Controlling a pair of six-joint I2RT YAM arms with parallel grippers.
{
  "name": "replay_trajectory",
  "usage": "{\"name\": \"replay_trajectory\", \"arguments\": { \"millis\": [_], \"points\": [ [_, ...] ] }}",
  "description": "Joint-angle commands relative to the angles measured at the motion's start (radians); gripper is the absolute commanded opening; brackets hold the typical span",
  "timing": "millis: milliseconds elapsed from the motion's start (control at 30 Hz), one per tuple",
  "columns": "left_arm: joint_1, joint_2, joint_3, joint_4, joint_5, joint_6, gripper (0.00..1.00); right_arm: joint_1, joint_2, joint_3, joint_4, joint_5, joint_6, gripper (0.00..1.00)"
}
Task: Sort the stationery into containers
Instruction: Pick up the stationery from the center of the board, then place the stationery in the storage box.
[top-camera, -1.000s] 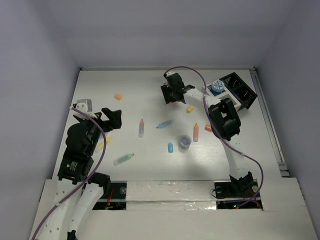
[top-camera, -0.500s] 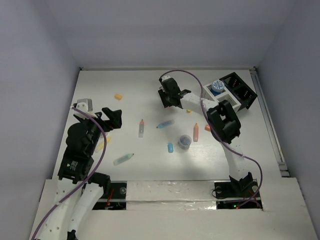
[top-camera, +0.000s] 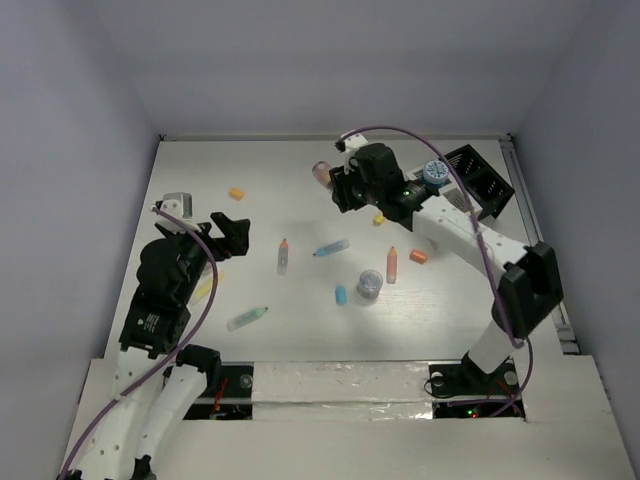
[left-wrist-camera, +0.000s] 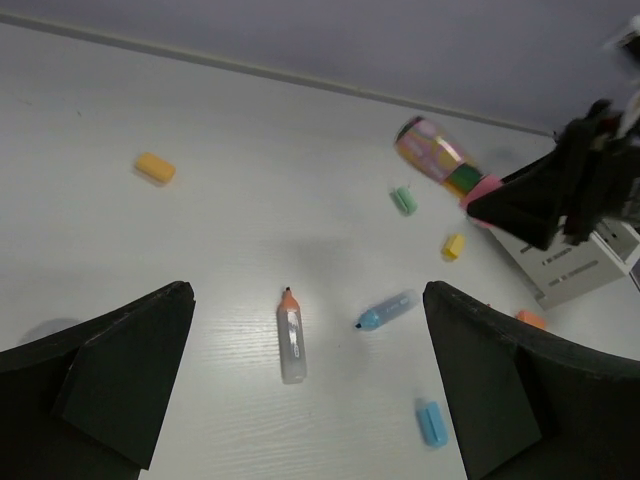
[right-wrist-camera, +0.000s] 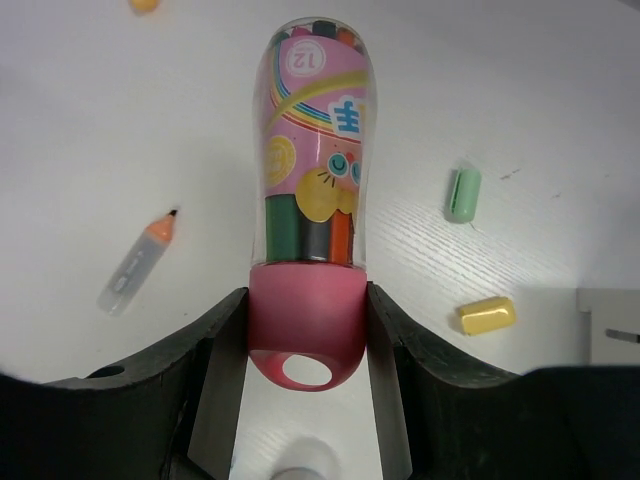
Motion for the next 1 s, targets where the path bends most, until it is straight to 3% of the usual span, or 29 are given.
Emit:
{"name": "replay_trajectory", "arguments": {
  "millis": [0, 267, 467, 633, 767, 967],
  "points": [
    [0.004, 0.035, 0.002, 0.053, 0.065, 0.002, 0.99, 0.0, -0.119, -0.038, -0.05, -0.034, 0.01, 0.2],
    [0.004, -0.018, -0.001, 0.053, 0.076, 0.007, 0.99, -0.014, -0.337, 0.008, -0.295, 0.174, 0.05, 0.2],
    [-0.047, -0.08, -0.003, 0.044, 0.067, 0.01, 0.99, -0.201, -0.39, 0.166, -0.544, 0.243, 0.097, 0.19],
    [-0.102, -0.129, -0.004, 0.027, 0.054, 0.008, 0.99, -0.432, -0.255, 0.395, -0.72, 0.137, 0.099, 0.2],
    [-0.15, -0.161, -0.001, 0.021, 0.027, 0.008, 0.99, -0.532, -0.097, 0.586, -0.855, 0.087, 0.097, 0.2],
    [-0.208, -0.18, -0.001, 0.013, 0.007, 0.008, 0.99, -0.634, -0.018, 0.654, -0.871, -0.026, 0.136, 0.2]
  ]
}}
